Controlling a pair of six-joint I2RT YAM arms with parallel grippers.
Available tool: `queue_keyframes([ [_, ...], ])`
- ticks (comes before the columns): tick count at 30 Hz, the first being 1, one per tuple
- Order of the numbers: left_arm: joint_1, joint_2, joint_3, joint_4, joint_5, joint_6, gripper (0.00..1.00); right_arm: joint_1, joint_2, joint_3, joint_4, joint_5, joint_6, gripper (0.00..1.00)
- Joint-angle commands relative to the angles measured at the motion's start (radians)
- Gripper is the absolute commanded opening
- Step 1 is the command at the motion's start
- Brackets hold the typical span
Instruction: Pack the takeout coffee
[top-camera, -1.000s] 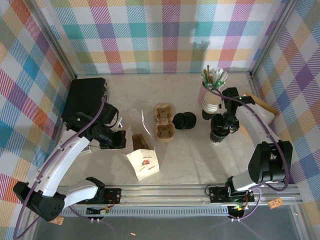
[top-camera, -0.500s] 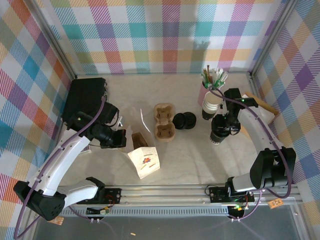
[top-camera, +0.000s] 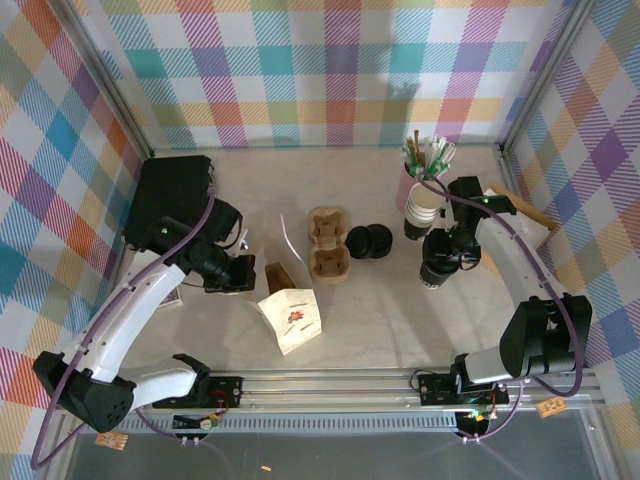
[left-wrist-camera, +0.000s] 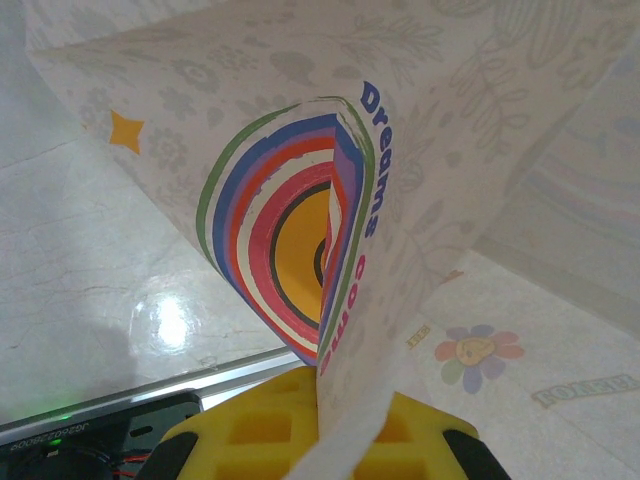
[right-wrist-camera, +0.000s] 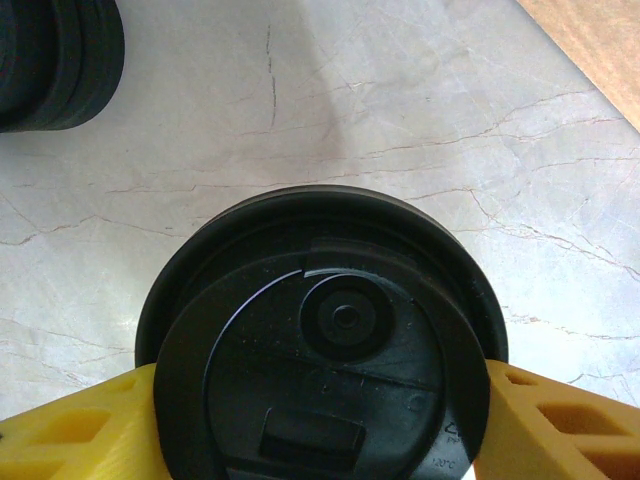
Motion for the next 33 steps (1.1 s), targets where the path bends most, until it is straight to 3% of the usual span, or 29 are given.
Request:
queue_keyframes([
  [1, 0.006, 0.01, 0.014, -0.021, 0.007, 0.006, 0.0, 0.004, -0.008, 0.026, -0.038, -0.012, 0.015, 0.53],
  [12, 0.005, 0.002, 0.1, -0.118, 0.009, 0.013, 0.0, 0.01, -0.051, 0.099, -0.089, -0.007, 0.006, 0.53],
  [21, 0.005, -0.089, 0.083, -0.163, 0.048, 0.055, 0.0, 0.113, -0.065, 0.222, -0.207, 0.042, -0.005, 0.53],
  [25, 0.006, -0.074, 0.06, -0.188, -0.003, 0.085, 0.08, 0.173, -0.087, 0.236, -0.232, 0.056, 0.005, 0.52],
  [30, 0.005, -0.092, 0.052, -0.174, -0.066, 0.05, 0.31, 0.24, -0.095, 0.295, -0.267, 0.058, 0.029, 0.52],
  [33, 0.006, -0.119, 0.046, -0.143, -0.08, 0.023, 0.34, 0.285, -0.076, 0.374, -0.308, 0.055, 0.046, 0.52],
])
